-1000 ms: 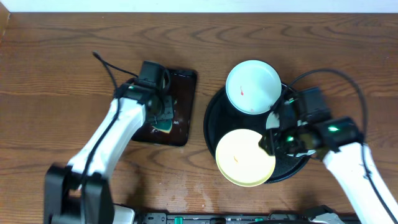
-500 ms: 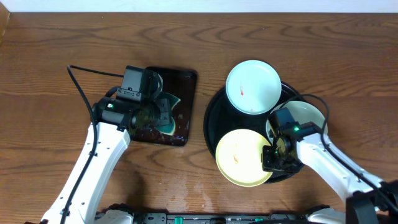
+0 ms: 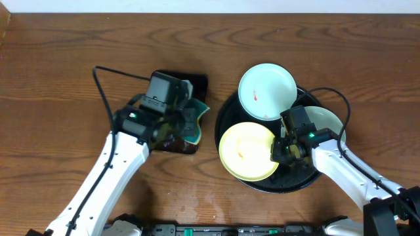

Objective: Clean dirty plates on tray and stack at the side
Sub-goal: 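Lift the sponge with the left gripper and move it over the yellow plate, then scrub the yellow plate with the sponge while the right gripper holds its rim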

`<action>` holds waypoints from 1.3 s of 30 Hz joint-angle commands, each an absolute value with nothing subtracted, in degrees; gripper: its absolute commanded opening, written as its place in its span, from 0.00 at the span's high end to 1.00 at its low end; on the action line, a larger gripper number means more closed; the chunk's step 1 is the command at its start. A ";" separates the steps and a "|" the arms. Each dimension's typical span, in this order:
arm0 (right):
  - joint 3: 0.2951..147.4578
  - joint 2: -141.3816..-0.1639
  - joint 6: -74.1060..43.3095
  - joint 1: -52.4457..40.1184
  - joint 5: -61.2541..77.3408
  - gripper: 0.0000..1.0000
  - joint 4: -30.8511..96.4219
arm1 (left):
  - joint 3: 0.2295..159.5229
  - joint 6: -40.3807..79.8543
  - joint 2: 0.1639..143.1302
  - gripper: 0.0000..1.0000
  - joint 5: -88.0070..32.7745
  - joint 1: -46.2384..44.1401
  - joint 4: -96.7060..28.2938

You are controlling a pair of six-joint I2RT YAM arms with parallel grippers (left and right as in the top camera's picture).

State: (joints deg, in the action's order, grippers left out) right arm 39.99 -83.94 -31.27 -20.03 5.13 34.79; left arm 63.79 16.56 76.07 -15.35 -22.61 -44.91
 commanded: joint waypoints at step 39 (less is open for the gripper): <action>39.68 -84.23 -26.04 -21.10 -1.43 0.99 32.80 | 66.04 40.84 112.60 0.93 -3.57 -40.05 -30.37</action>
State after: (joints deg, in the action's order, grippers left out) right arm 39.83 -84.01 -27.31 -20.27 0.40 32.58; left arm 67.57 40.51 110.08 -20.69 -42.83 -25.30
